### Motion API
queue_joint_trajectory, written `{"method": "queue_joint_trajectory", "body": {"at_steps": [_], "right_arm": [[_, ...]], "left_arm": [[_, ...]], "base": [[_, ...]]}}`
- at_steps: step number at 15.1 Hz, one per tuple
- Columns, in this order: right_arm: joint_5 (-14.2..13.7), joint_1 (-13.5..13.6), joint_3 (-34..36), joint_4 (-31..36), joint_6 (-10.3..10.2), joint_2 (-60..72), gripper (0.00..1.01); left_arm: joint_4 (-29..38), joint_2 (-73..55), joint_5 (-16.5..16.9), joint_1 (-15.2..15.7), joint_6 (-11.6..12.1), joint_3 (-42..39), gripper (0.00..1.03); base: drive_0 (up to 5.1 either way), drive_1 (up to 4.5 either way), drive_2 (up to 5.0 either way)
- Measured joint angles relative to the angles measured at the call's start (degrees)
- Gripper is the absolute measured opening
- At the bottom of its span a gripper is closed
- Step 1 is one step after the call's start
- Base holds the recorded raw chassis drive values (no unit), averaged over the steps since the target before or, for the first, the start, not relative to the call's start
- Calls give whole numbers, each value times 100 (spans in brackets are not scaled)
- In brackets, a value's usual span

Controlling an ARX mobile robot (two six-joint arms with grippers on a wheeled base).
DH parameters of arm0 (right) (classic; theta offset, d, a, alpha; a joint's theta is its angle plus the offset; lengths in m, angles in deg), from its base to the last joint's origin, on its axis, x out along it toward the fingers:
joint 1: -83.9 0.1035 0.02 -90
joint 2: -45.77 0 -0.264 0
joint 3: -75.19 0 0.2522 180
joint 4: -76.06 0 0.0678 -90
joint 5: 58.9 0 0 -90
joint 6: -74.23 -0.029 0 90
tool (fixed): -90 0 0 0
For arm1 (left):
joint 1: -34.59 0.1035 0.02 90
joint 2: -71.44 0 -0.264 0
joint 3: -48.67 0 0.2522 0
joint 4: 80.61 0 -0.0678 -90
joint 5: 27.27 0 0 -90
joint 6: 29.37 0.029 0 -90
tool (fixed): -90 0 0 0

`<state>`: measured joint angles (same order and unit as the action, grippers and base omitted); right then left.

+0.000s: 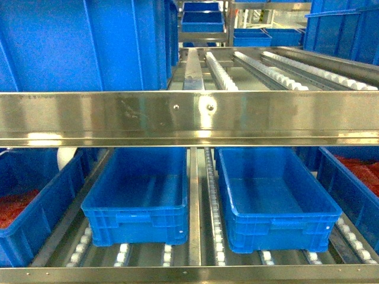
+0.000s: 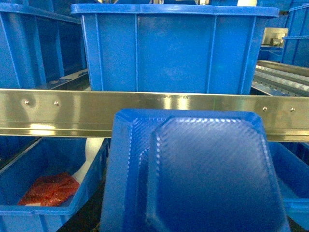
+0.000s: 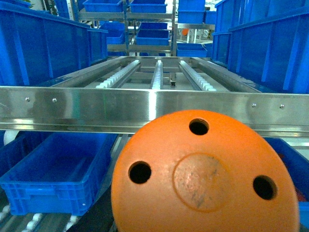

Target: Sort blue parts and orange caps into right shelf containers

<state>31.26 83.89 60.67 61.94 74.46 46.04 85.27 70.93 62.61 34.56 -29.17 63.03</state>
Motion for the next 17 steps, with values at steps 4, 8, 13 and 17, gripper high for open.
{"method": "queue_joint_trajectory", "body": {"at_steps": [4, 8, 13, 17], "right_arm": [[0, 0, 0, 0, 0, 0, 45], [0, 0, 0, 13, 0, 0, 45], [-15, 0, 0, 11, -17, 0, 45], [-15, 0, 0, 0, -24, 0, 45]], "left_arm": [[0, 0, 0, 0, 0, 0, 43], [13, 0, -2, 0, 0, 0, 43], [4, 0, 4, 0, -2, 0, 43], [-2, 0, 11, 0, 0, 0, 43]], "base": [[0, 0, 0], [0, 0, 0], [0, 0, 0], [0, 0, 0]]}}
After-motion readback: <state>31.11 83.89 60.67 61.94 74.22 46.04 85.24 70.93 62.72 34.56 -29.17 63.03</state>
